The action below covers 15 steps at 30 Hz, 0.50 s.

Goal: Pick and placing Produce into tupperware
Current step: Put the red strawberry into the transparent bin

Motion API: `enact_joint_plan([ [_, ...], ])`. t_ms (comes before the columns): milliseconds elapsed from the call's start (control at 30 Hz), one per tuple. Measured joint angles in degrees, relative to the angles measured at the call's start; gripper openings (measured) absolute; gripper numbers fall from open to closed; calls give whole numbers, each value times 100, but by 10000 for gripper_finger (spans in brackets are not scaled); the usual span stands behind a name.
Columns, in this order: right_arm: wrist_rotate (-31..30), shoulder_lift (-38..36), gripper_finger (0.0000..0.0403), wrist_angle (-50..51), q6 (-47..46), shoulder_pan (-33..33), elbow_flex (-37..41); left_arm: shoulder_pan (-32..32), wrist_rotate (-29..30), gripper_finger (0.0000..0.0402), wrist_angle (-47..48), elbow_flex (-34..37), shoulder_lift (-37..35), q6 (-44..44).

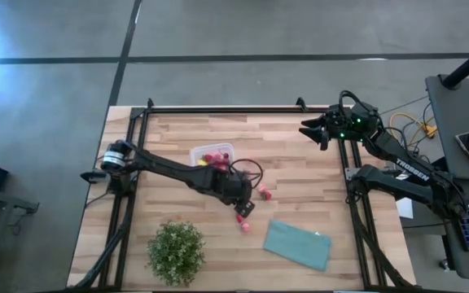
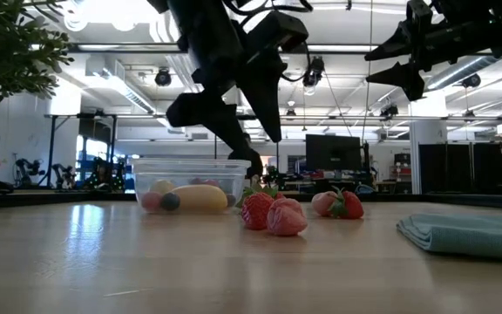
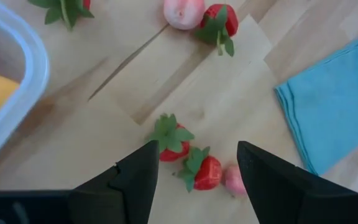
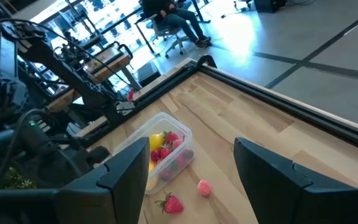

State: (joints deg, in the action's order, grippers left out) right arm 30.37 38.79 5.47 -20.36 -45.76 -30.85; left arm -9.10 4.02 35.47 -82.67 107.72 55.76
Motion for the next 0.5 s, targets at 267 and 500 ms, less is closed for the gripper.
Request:
enact_joint_plan([
  [267,0,0,226,-2,0,0,0,-295,406,202,-72,0,2,1344],
  [500,0,0,226,0,0,0,0,-330,681,202,-125,2,79,2477],
])
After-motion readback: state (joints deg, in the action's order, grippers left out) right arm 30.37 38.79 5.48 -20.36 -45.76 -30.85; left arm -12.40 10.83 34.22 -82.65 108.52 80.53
